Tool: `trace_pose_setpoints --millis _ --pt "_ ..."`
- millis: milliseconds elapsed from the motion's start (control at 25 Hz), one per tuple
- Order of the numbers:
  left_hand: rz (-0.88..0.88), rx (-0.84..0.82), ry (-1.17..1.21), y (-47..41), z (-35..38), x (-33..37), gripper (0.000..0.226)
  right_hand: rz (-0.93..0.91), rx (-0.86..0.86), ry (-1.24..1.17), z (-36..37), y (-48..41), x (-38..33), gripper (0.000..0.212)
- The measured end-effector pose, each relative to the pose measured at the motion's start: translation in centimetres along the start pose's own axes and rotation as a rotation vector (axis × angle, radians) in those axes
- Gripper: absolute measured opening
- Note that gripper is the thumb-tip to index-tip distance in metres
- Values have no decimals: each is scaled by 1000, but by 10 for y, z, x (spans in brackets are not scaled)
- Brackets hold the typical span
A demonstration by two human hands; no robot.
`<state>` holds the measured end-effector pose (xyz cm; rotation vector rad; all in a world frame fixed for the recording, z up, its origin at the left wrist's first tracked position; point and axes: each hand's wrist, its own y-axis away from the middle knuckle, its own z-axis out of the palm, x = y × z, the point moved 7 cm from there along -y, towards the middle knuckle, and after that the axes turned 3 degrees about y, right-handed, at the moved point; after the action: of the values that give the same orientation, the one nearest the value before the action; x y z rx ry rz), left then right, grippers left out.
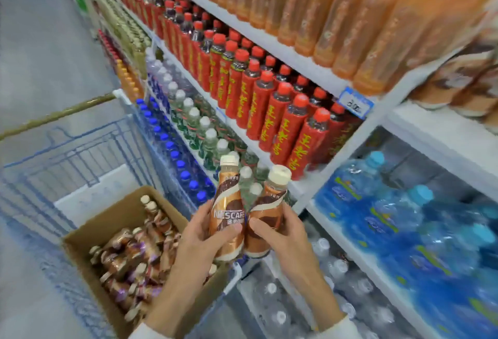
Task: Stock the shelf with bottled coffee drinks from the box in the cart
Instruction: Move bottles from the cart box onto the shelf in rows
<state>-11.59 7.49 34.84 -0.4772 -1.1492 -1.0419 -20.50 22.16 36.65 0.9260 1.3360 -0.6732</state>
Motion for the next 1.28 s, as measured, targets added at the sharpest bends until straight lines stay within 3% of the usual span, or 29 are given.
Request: trace_pose_setpoints --millis 400,680,920,1280 --pt "-3 -514 -27 100 297 -51 50 -188 516 159 -269 194 -72 37" --pt "49 -773 -26 155 459 -47 57 -293 787 229 -391 281 -134 40" --pt "248 -936 -192 142 539 -23 55 -321 901 244 -445 277 -166 38" --pt "366 -946 -343 103 572 -39 60 -240 962 206 -475 244 -139 38"
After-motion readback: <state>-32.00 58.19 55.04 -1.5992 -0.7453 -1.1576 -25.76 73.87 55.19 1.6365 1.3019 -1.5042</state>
